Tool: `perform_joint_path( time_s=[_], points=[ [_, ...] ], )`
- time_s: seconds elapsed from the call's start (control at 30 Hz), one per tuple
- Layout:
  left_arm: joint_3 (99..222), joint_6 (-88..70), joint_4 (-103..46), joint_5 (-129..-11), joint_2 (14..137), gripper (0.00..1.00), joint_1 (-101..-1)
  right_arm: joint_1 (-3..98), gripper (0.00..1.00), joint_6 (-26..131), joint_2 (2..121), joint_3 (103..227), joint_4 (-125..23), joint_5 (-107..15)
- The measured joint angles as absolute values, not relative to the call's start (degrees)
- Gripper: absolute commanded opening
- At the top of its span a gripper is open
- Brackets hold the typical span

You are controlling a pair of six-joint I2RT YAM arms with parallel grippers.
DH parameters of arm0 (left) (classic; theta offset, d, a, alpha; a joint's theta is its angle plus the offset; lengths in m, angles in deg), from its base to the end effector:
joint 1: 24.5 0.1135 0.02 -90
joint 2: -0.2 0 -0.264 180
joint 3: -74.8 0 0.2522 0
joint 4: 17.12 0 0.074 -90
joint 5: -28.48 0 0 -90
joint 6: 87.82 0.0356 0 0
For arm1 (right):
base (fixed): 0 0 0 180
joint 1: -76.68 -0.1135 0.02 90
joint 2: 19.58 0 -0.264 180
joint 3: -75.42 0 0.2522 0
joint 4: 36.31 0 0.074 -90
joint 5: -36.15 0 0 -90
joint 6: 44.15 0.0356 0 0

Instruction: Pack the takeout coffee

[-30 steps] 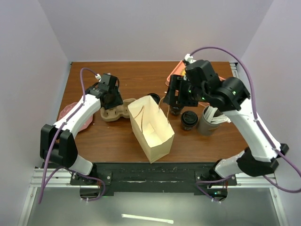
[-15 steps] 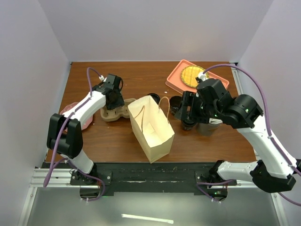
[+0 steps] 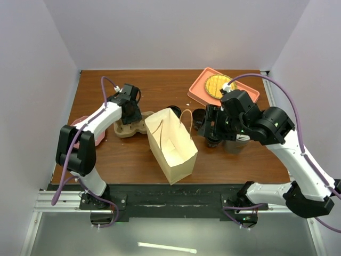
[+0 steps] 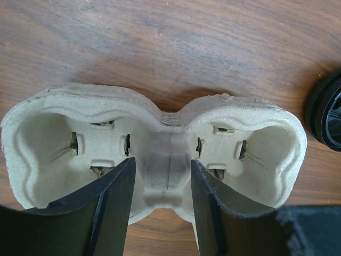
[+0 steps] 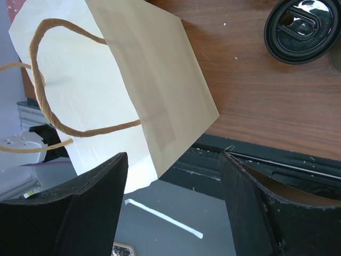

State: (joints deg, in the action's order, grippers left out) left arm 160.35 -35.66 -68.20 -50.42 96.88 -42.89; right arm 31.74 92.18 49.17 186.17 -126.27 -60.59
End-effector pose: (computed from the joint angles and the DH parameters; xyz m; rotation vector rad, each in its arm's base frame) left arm 0.3333 -0.1036 0.2307 -0.5054 2.5754 -0.0810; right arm 0.1339 0.1277 0.4471 0.0864 2.4856 0.5807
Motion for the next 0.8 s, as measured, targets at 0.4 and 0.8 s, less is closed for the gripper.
perform_joint_path(
  time_s=[0.4, 0.8],
  points=[
    [160.8, -34.6, -67.9, -50.8, 97.8, 0.37, -42.9, 31.7, 0.73, 90.8, 51.3, 186.5, -126.6, -60.6],
    [166.1, -32.9, -71.3, -49.8, 98.9, 0.33, -42.9, 31.7, 0.73, 91.0, 51.3, 186.6, -126.8, -60.5]
  ],
)
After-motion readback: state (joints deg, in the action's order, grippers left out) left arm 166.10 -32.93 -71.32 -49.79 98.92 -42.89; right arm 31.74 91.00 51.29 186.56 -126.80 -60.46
